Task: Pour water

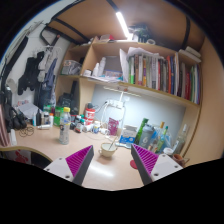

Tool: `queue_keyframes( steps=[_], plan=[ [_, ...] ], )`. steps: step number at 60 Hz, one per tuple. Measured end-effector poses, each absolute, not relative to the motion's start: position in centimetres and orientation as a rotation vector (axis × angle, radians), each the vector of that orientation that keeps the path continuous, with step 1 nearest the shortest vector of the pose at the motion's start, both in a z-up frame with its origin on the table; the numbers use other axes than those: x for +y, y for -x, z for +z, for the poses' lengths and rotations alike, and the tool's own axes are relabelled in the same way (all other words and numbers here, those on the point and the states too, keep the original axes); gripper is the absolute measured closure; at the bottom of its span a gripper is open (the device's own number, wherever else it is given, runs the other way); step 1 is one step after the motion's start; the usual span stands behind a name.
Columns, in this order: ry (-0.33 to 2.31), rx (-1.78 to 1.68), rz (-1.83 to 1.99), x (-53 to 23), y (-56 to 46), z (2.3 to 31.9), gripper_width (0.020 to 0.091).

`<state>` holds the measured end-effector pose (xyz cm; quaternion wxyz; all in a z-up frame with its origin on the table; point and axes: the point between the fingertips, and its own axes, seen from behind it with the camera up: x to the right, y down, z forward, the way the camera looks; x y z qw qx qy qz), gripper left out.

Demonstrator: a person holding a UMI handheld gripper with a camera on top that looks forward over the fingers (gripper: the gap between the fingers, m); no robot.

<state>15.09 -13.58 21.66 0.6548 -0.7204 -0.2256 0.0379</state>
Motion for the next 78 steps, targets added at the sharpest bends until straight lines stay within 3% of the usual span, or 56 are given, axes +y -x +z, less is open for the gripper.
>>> queue_keyframes(
  steps=[20,50,65,78],
  plan=[
    [1.634,-0.528,0.204,-12.5,-9.1,18.4,0.0263],
    [1.557,-0.464,0.641,-9.1,13.8,13.5,0.0259],
    [1.666,-0.282,0.394,-0.3,17.8,10.1,0.0266],
    [1.687,-0.244,0.308,3.3,21.2,9.1,0.0271]
  ],
)
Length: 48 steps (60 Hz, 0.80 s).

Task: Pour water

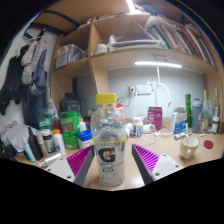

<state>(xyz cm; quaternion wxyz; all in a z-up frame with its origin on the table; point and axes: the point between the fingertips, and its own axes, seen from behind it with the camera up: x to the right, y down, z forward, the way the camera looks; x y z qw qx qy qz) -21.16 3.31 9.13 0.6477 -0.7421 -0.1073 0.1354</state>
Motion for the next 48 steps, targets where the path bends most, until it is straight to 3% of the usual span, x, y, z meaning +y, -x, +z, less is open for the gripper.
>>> queue_keyframes(
  steps=[10,13,15,25,30,41,48],
  plan=[
    [1.689,-0.197,0.269,5.8,22.5,9.1,0.0279],
    [1.685,-0.191,0.257,6.4,22.8,9.1,0.0338],
    [1.686,-0.180,0.236,6.8,22.5,9.0,0.0461],
    [1.680,-0.152,0.207,7.4,22.1,8.9,0.0553],
    [1.677,-0.163,0.193,7.4,22.1,8.9,0.0645],
    [1.706,-0.202,0.227,7.2,22.9,9.0,0.0651],
    [1.673,-0.107,0.359,7.1,20.9,13.6,0.0650]
  ],
)
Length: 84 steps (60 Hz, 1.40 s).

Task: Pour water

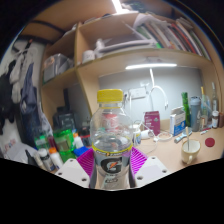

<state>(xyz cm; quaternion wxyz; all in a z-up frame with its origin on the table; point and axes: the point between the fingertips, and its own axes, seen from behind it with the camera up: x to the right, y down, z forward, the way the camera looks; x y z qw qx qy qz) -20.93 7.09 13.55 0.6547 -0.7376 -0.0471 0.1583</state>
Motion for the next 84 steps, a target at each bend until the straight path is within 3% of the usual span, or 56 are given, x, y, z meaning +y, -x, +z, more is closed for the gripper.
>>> queue_keyframes(
  steps=[5,10,30,35,57,84],
  plan=[
    [1.626,0.030,0.438,7.5,17.2,17.0,0.0649],
    [1.612,0.214,0.560,8.3,13.1,18.1,0.0650],
    [1.608,0.972,1.316,12.0,6.4,13.6,0.0657],
    [1.594,1.096,1.528,11.8,7.7,14.3,0.0656],
    [1.346,1.388,2.015,12.2,6.8,18.3,0.0653],
    [1.343,1.468,2.037,12.3,6.5,16.9,0.0652]
  ],
)
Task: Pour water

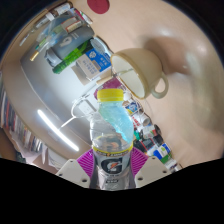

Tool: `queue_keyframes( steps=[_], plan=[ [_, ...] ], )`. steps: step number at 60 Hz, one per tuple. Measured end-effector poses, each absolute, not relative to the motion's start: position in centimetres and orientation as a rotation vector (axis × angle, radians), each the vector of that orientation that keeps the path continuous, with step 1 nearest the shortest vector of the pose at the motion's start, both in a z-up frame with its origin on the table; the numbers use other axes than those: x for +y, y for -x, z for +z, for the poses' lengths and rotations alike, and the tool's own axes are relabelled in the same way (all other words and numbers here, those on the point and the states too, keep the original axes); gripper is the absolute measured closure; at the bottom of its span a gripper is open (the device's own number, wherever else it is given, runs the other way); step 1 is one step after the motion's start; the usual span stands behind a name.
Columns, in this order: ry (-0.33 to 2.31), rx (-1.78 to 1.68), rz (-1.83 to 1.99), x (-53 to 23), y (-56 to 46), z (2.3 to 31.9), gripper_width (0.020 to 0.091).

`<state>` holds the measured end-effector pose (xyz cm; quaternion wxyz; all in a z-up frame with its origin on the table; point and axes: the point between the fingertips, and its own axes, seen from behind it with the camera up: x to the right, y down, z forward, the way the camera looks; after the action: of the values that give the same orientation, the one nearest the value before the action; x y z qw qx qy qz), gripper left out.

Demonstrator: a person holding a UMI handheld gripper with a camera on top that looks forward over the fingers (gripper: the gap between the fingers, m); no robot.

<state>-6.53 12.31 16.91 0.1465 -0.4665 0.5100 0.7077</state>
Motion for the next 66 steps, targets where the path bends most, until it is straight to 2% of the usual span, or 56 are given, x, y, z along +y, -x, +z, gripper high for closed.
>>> queue_keyframes(
  steps=[8,14,24,26,29,33,38,42,47,51,60,66],
  plan=[
    [1.498,1.178,1.952,11.4,8.2,19.1,0.0653],
    [1.573,0.774,1.779,10.1,8.0,24.3,0.0655],
    [1.477,0.349,1.327,9.4,-0.3,33.1,0.0650],
    [1.433,0.272,1.219,9.7,-3.6,33.7,0.0651],
    [1.402,0.185,1.011,10.3,-6.4,36.2,0.0647],
    [1.362,0.006,0.726,10.8,-10.3,37.4,0.0643],
    [1.358,-0.128,0.354,12.7,-16.2,34.0,0.0646],
    [1.414,-0.195,0.121,14.7,-20.4,29.1,0.0621],
    [1.531,-0.196,0.050,17.1,-24.2,22.0,0.0644],
    [1.598,-0.145,0.113,18.4,-25.8,17.9,0.0640],
    [1.633,-0.140,0.149,19.8,-26.9,13.5,0.0634],
    [1.628,-0.219,0.141,20.1,-25.8,12.3,0.0628]
  ],
)
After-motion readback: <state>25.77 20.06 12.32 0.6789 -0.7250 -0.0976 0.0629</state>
